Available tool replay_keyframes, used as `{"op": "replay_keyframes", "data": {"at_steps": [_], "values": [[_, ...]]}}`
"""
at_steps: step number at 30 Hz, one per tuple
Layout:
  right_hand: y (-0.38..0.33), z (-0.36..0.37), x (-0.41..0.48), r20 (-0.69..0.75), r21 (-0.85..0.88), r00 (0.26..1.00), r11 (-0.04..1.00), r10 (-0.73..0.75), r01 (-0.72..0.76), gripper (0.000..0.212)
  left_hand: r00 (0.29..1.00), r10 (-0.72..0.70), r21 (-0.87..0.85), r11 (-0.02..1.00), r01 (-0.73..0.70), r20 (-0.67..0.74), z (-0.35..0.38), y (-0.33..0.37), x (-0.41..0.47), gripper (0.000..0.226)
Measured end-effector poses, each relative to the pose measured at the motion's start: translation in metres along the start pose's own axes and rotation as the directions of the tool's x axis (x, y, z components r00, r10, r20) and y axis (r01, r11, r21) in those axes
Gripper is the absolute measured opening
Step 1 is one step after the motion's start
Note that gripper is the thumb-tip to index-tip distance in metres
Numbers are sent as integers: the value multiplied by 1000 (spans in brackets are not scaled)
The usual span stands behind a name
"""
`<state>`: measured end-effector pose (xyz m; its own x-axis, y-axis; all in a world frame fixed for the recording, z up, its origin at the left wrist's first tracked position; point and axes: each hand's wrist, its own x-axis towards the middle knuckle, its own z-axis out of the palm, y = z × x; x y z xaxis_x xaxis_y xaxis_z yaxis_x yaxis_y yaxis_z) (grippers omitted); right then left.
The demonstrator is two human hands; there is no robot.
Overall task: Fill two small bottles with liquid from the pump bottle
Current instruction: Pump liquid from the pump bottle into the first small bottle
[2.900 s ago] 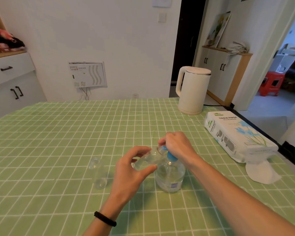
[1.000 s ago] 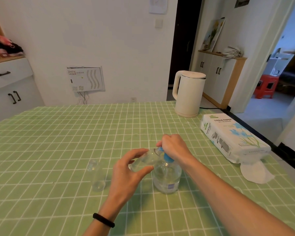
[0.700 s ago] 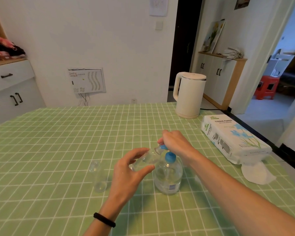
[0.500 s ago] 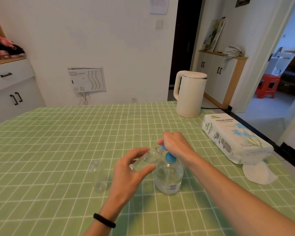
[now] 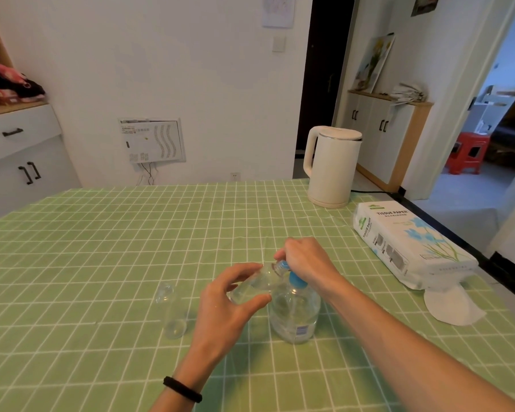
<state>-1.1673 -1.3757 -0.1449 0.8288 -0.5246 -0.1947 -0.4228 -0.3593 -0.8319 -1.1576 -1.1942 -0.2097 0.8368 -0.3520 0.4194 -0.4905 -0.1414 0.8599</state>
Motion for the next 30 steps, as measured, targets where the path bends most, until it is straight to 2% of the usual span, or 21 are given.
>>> {"op": "replay_keyframes", "data": {"at_steps": [8, 20, 30], "values": [[-8, -8, 4, 29, 3, 999, 1000, -29, 29, 52, 1000, 18, -13, 1000, -18, -8, -2, 7, 3, 47], [1, 0, 1, 14, -8, 1000, 1000, -10, 10, 44, 999, -32, -12, 999, 32, -4, 1, 3, -1, 47], [-6, -6, 0, 17, -11, 1000, 1000, -7, 7, 48, 1000, -18, -17, 1000, 17, -18, -1, 6, -1, 47]]}}
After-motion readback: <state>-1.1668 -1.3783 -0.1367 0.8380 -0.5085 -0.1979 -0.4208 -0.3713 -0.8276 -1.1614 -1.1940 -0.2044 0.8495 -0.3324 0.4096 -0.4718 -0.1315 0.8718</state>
